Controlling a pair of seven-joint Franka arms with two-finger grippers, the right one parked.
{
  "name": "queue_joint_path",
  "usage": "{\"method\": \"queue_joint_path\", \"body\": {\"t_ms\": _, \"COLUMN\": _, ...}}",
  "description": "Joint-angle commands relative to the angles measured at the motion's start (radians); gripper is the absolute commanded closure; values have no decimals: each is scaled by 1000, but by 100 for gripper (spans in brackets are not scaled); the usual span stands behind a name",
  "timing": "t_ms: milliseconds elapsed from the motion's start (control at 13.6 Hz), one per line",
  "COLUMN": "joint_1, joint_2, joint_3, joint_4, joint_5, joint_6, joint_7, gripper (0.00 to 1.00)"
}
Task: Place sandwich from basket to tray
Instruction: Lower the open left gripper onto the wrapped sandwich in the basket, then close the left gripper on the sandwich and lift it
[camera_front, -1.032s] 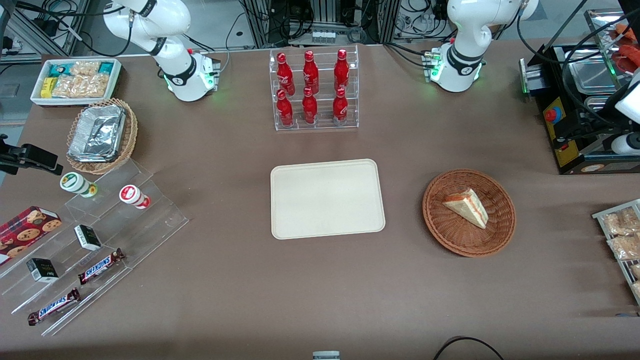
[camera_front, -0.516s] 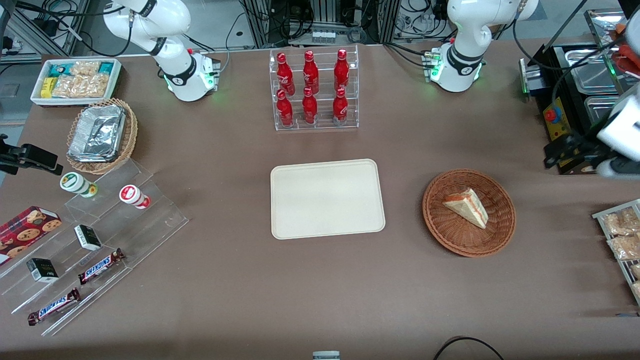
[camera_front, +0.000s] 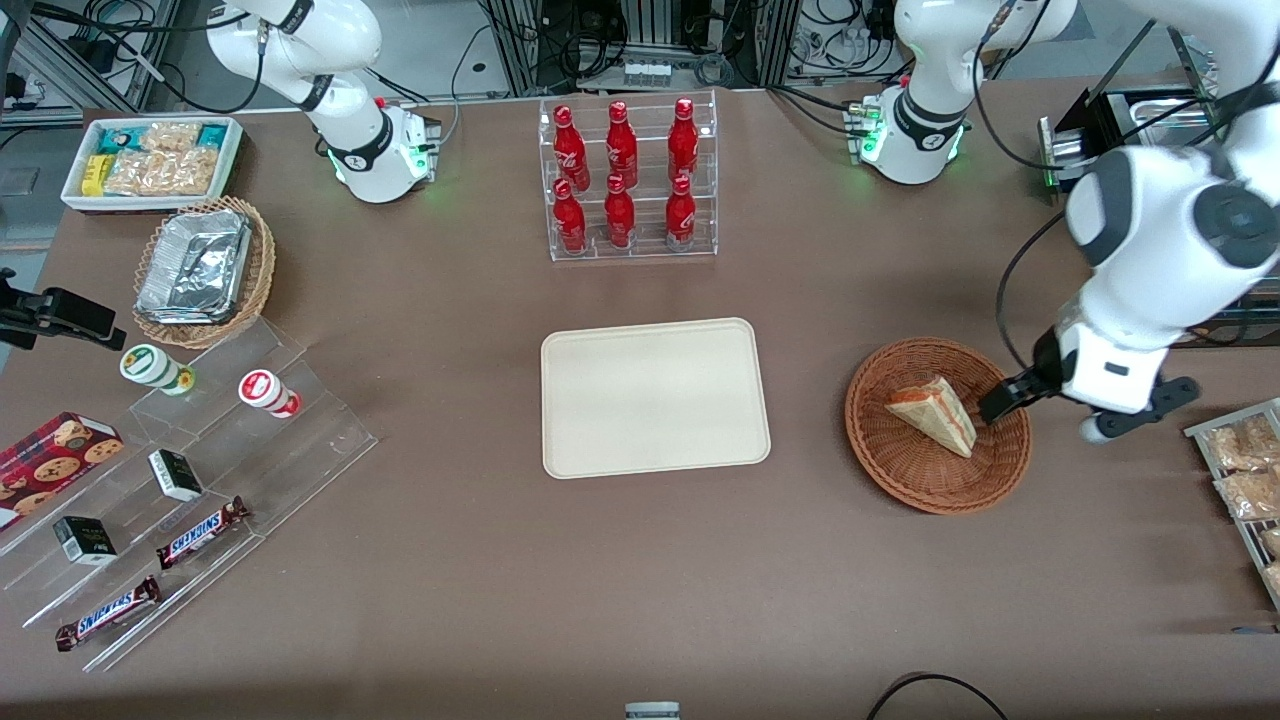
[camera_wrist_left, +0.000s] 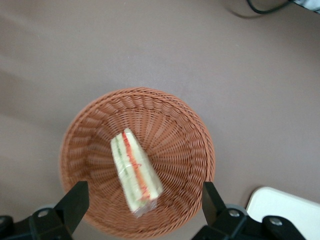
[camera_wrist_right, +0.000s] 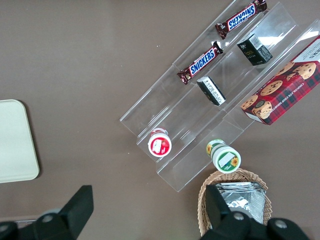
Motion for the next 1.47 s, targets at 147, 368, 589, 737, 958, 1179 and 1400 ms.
{"method": "queue_joint_path", "body": {"t_ms": 147, "joint_1": -13, "joint_2": 24, "joint_3": 2, "joint_4": -168, "joint_5": -12, "joint_6": 232, "joint_7": -187, "gripper": 0}}
{"method": "queue_joint_path", "body": {"t_ms": 368, "joint_1": -34, "joint_2": 51, "joint_3": 2, "joint_4": -186, "joint_5": -10, "joint_6": 234, "joint_7": -282, "gripper": 0}}
{"method": "queue_joint_path", "body": {"t_ms": 589, "joint_1": -34, "joint_2": 44, "joint_3": 2, "joint_4": -221, "joint_5": -10, "joint_6": 233, "joint_7": -335, "gripper": 0}}
{"method": "queue_joint_path", "body": {"t_ms": 737, "joint_1": -36, "joint_2": 54, "joint_3": 2, "joint_4": -226, "joint_5": -10, "joint_6": 239, "joint_7": -353, "gripper": 0}}
{"method": "queue_joint_path", "body": {"t_ms": 958, "joint_1": -34, "joint_2": 108, "joint_3": 2, "joint_4": -228, "joint_5": -10, "joint_6": 288, "joint_7": -388, "gripper": 0}}
{"method": "queue_joint_path", "body": {"t_ms": 1179, "joint_1": -33, "joint_2": 206, "joint_3": 5, "joint_4": -222, "joint_5": -6, "joint_6": 375, "joint_7": -441, "gripper": 0}}
{"method": "queue_joint_path", "body": {"t_ms": 1400, "joint_1": -30, "joint_2": 231, "joint_3": 6, "joint_4": -215, "joint_5": -4, "joint_6": 404, "joint_7": -447, "gripper": 45}}
